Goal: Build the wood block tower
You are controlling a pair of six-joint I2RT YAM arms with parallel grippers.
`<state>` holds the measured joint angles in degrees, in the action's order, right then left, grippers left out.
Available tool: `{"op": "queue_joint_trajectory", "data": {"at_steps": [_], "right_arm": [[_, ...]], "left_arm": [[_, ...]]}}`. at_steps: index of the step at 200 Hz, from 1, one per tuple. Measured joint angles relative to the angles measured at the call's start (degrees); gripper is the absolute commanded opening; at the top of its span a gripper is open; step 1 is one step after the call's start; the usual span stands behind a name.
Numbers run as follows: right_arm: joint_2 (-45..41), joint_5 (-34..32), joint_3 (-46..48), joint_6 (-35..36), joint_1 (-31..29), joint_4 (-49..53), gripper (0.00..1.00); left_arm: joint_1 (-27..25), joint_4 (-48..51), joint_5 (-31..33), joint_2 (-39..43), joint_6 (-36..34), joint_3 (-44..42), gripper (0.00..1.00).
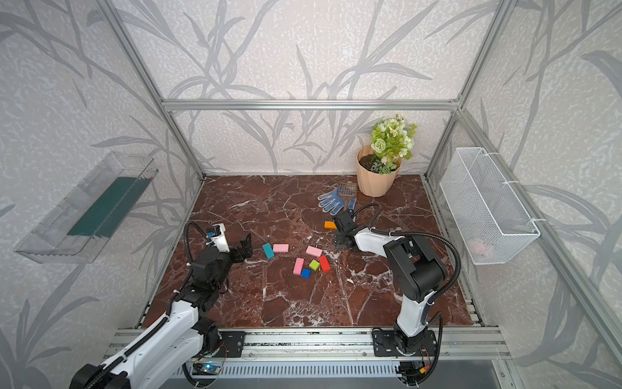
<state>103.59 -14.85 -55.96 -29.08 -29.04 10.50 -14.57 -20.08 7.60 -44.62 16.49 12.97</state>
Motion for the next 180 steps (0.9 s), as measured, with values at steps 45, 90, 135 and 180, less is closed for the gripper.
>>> {"op": "queue_joint_trajectory", "data": {"at_steps": [45, 90, 135, 180], "right_arm": [[0.0, -0.4, 0.2, 0.0, 0.1, -0.4, 0.76], [0.0, -0.6, 0.2, -0.1, 0.4, -0.4, 0.75], [0.0, -0.6, 0.2, -0.1, 0.4, -0.4, 0.75], [0.0, -0.6, 0.2, -0.1, 0.4, -0.4, 0.81]], "left_arm": [[0.0, 0.0, 0.0, 0.0, 0.0, 0.0, 0.99], [0.0, 0.0, 0.0, 0.0, 0.0, 0.0, 0.99], [0.0, 0.0, 0.0, 0.0, 0.0, 0.0, 0.99], [0.0, 0.0, 0.0, 0.0, 0.0, 0.0, 0.99]]}}
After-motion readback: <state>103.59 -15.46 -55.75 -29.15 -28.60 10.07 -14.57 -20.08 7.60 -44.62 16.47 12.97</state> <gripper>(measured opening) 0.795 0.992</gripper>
